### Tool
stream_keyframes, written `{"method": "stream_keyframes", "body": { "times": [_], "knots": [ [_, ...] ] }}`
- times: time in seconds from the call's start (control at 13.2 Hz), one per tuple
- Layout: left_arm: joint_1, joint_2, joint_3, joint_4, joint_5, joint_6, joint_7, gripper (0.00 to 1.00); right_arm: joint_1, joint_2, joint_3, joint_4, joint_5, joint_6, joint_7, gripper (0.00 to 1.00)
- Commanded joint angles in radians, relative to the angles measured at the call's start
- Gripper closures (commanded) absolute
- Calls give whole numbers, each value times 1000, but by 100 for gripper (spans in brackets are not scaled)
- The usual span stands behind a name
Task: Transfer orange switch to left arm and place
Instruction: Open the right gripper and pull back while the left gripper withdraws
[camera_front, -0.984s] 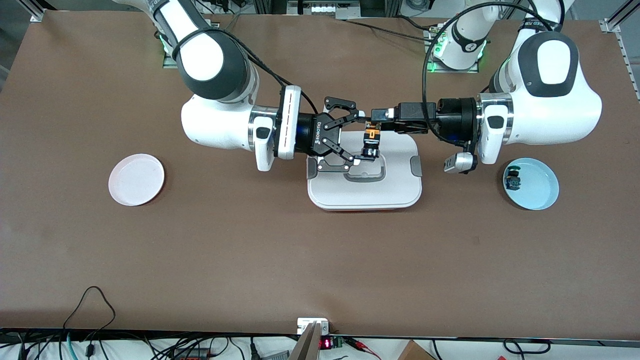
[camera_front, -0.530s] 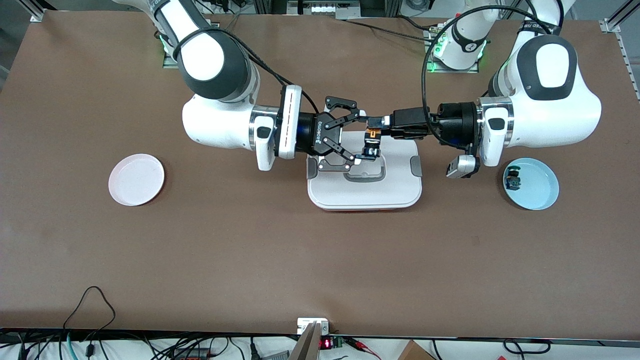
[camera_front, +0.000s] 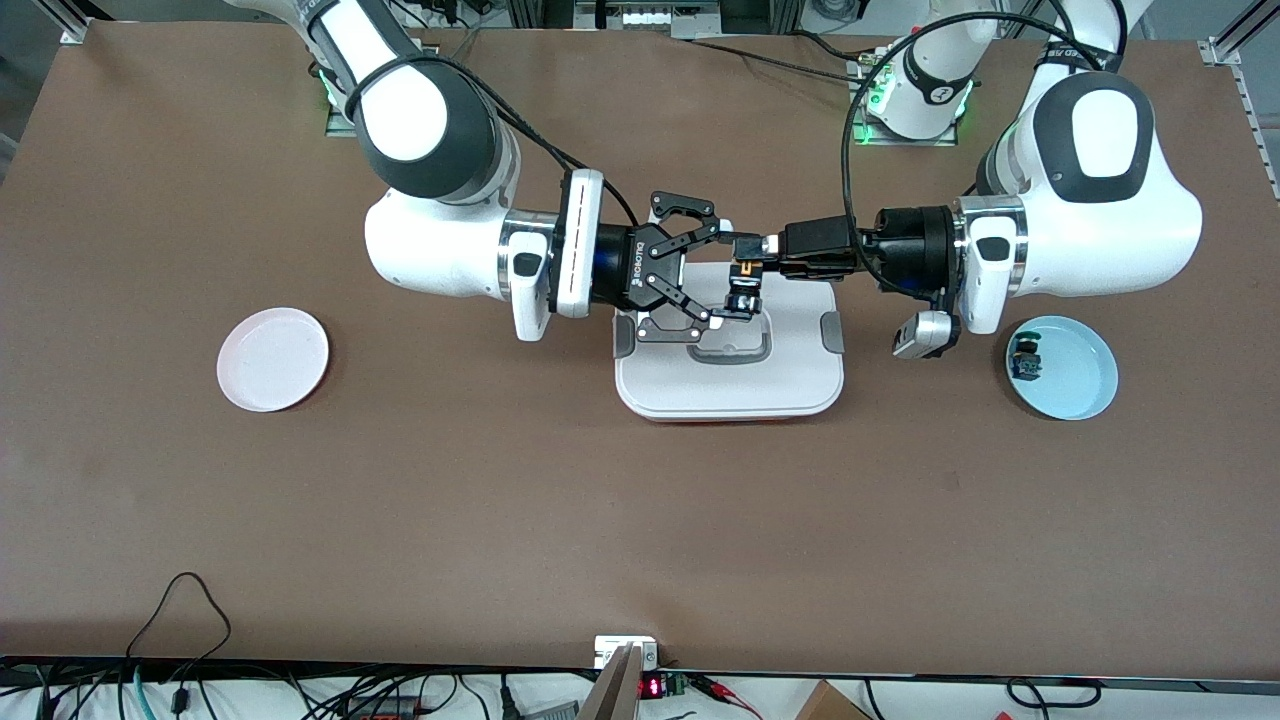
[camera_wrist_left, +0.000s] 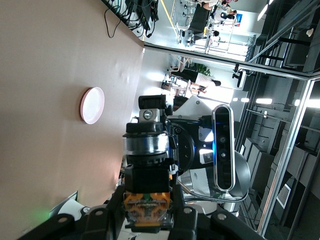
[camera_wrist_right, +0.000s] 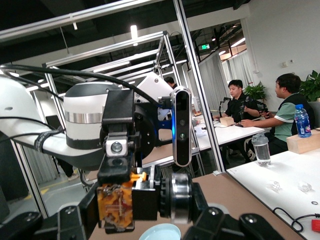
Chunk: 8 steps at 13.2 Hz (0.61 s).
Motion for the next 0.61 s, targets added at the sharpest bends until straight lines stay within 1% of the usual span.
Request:
{"method": "stream_keyframes", "body": {
  "times": [0.0,0.23,0.38,0.53],
  "knots": [
    [10,15,-6,18,-23,9,30,100,30,1,-14,8,74,-10,29,0],
    [11,15,-6,17,-15,4,33,100,29,0,-17,7,74,-10,31,0],
    [22,15,-4,11,-14,-5,87,100,23,0,-19,7,74,-10,29,0],
    [45,15,0,4,-1,-69,105,100,-10,-9,-19,1,73,-17,28,0]
  ]
}}
